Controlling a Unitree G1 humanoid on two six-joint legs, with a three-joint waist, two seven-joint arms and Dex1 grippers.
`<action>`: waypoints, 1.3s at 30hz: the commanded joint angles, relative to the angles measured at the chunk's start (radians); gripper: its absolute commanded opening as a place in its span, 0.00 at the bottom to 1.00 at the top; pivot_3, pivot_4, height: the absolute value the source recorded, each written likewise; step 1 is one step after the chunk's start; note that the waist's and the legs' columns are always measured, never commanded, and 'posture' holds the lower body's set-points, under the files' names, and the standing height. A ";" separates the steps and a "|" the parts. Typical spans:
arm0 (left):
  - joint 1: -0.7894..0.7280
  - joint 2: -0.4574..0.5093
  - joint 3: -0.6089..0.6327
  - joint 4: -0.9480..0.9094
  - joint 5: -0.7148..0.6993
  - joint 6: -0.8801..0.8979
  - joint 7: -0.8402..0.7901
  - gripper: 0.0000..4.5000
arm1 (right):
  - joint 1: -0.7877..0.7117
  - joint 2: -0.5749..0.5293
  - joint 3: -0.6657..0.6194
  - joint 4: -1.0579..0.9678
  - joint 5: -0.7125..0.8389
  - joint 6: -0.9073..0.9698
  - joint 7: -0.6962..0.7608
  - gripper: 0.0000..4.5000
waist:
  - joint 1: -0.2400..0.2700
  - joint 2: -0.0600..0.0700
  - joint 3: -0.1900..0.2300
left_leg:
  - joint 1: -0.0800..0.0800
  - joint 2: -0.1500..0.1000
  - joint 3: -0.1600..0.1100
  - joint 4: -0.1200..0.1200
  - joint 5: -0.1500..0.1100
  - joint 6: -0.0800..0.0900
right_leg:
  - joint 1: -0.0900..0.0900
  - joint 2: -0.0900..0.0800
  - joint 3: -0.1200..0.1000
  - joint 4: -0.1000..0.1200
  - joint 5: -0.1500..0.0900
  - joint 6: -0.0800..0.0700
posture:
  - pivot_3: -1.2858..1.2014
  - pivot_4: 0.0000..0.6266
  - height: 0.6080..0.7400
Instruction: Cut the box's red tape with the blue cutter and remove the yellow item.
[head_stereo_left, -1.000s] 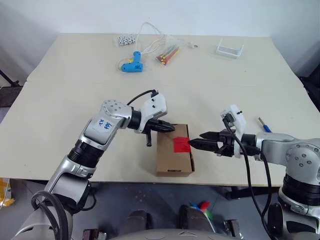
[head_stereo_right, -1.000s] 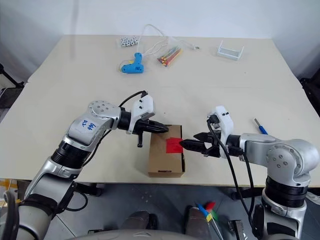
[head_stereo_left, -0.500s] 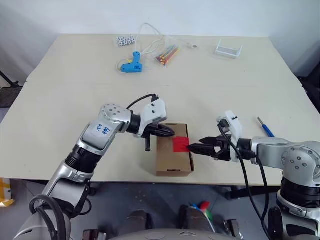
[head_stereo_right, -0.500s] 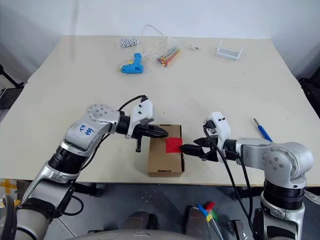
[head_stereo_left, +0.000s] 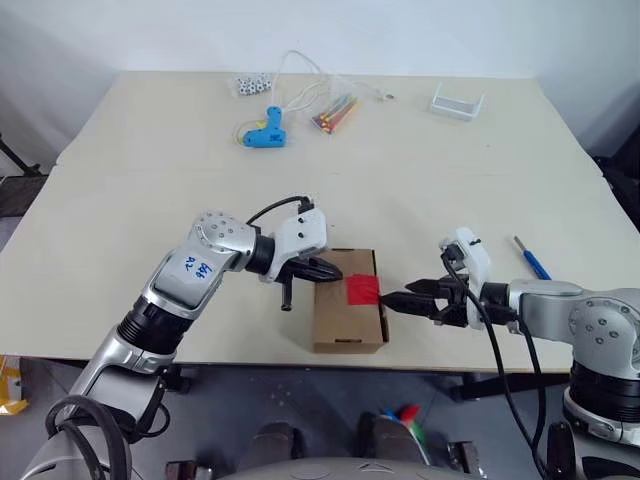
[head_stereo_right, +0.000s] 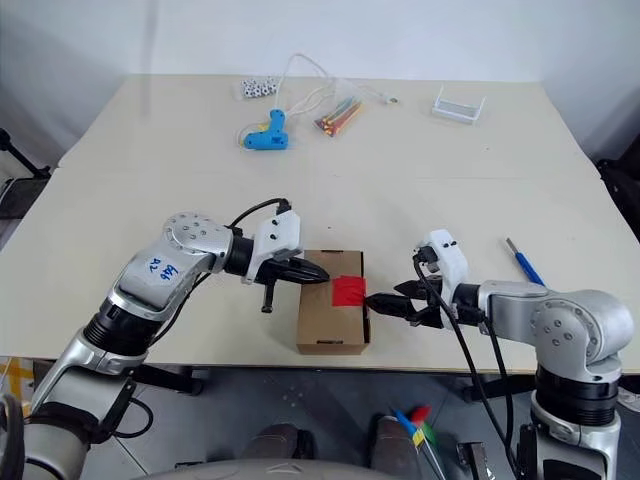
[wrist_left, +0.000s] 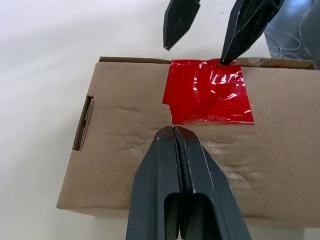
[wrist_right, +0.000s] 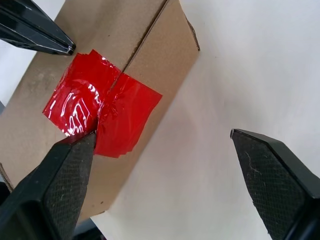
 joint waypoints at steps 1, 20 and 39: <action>0.044 0.020 -0.056 0.026 0.052 0.018 -0.003 0.00 | 0.007 -0.033 0.046 -0.001 -0.002 0.023 -0.056 0.99 | -0.001 -0.001 -0.002 | 0.000 0.000 0.000 0.000 0.000 0.000 | 0.000 0.000 0.000 0.000 0.000 0.000 | 0.52 0.24 1.00; 0.062 -0.009 -0.052 0.022 0.062 0.018 0.007 0.00 | -0.197 0.054 0.208 0.027 0.015 0.023 -0.414 0.99 | -0.030 -0.006 -0.014 | 0.004 0.001 -0.001 -0.002 0.002 -0.002 | 0.002 -0.012 0.004 -0.003 -0.001 -0.006 | 0.52 0.24 1.00; 0.077 -0.004 -0.047 0.026 0.075 0.008 -0.004 0.00 | -0.148 -0.065 0.297 0.004 0.001 0.023 -0.394 0.99 | -0.019 -0.005 -0.014 | 0.001 0.000 -0.005 -0.009 0.005 -0.002 | -0.001 -0.013 0.000 -0.003 0.001 -0.009 | 0.52 0.24 1.00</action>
